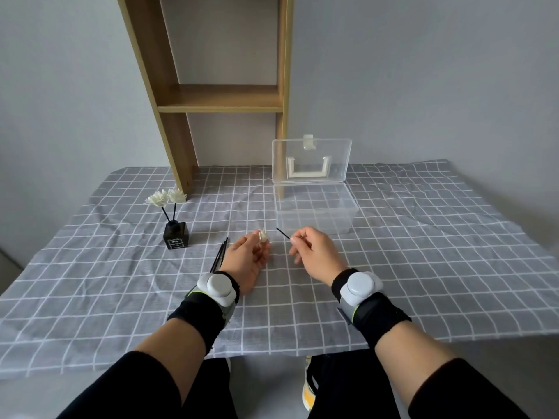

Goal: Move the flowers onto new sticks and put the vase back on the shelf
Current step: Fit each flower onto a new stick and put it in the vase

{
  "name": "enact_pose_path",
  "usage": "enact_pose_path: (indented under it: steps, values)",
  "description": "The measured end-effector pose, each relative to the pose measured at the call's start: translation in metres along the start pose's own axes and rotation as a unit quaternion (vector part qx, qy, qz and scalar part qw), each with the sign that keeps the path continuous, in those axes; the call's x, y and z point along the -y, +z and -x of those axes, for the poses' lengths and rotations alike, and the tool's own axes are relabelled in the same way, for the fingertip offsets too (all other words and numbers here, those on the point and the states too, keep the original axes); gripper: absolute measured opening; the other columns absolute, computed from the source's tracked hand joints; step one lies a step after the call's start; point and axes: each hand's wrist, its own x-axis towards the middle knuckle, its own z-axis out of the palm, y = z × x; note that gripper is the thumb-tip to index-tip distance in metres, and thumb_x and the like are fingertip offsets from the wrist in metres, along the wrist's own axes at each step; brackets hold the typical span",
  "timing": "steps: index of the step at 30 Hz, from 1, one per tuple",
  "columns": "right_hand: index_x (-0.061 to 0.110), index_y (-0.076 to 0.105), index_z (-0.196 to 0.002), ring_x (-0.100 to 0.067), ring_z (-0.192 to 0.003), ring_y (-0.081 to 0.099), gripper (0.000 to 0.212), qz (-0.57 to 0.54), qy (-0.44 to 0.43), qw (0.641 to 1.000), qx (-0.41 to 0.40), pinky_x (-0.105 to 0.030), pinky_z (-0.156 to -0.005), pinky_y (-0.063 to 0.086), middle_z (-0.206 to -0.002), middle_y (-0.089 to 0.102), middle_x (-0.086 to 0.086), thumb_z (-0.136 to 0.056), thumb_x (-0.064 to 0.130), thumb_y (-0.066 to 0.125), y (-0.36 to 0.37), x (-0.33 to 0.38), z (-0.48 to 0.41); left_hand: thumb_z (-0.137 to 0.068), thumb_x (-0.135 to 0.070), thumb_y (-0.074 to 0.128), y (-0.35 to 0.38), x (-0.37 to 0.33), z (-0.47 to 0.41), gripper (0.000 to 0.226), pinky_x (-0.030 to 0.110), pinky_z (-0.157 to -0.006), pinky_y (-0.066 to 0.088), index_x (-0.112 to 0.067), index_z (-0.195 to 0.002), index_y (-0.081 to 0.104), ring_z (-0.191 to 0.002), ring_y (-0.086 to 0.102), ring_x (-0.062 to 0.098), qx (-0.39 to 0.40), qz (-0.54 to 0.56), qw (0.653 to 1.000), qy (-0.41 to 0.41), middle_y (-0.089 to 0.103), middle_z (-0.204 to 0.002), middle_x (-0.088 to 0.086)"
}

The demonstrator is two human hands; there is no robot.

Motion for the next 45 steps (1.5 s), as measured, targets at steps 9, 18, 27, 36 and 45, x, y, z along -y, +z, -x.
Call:
enact_pose_path:
  steps: [9, 18, 27, 36, 45]
  values:
    - [0.015, 0.076, -0.096, -0.011, -0.065, 0.072, 0.008, -0.130, -0.006, 0.991, -0.031, -0.022, -0.066, 0.058, -0.079, 0.076, 0.000, -0.089, 0.019, 0.078, 0.022, -0.013, 0.014, -0.097, -0.039, 0.062, -0.003, 0.000, -0.003, 0.045, 0.025, -0.062, 0.058, 0.002, -0.117, 0.059, -0.068, 0.069, 0.017, 0.001, 0.017, 1.000, -0.022, 0.068, -0.086, 0.013]
    - [0.020, 0.078, -0.087, -0.010, -0.069, 0.070, 0.004, -0.108, -0.012, 0.994, -0.030, -0.024, -0.068, 0.059, -0.076, 0.076, 0.003, -0.088, 0.023, 0.078, 0.020, -0.011, 0.018, -0.095, -0.022, 0.069, -0.003, 0.002, -0.002, 0.030, 0.022, -0.063, 0.058, 0.000, -0.113, 0.060, -0.070, 0.068, 0.013, 0.008, 0.000, 1.000, -0.007, 0.068, -0.082, 0.009]
    - [0.020, 0.078, -0.088, -0.009, -0.074, 0.071, 0.004, -0.078, -0.012, 0.997, -0.024, -0.025, -0.072, 0.060, -0.078, 0.076, 0.005, -0.089, 0.024, 0.077, 0.020, -0.011, 0.017, -0.096, -0.020, 0.067, -0.005, 0.002, -0.001, 0.022, 0.023, -0.070, 0.058, -0.002, -0.108, 0.063, -0.075, 0.067, 0.015, 0.021, -0.005, 1.000, -0.004, 0.067, -0.086, 0.010]
    - [0.017, 0.079, -0.084, -0.006, -0.070, 0.069, 0.009, -0.056, -0.009, 0.998, -0.032, -0.022, -0.069, 0.058, -0.075, 0.075, 0.005, -0.089, 0.024, 0.076, 0.023, -0.011, 0.015, -0.097, -0.014, 0.066, 0.000, 0.002, 0.005, 0.010, 0.027, -0.086, 0.052, -0.009, -0.090, 0.060, -0.075, 0.061, 0.015, 0.038, 0.003, 0.999, 0.014, 0.061, -0.082, 0.008]
    - [0.019, 0.078, -0.082, -0.004, -0.068, 0.067, 0.014, -0.031, -0.024, 0.999, -0.037, -0.020, -0.066, 0.054, -0.071, 0.074, 0.008, -0.091, 0.028, 0.073, 0.025, -0.013, 0.012, -0.098, -0.012, 0.062, 0.000, 0.005, 0.007, 0.021, 0.037, -0.105, 0.046, -0.003, -0.117, 0.058, -0.083, 0.063, 0.017, 0.036, 0.001, 0.998, 0.043, 0.065, -0.093, 0.011]
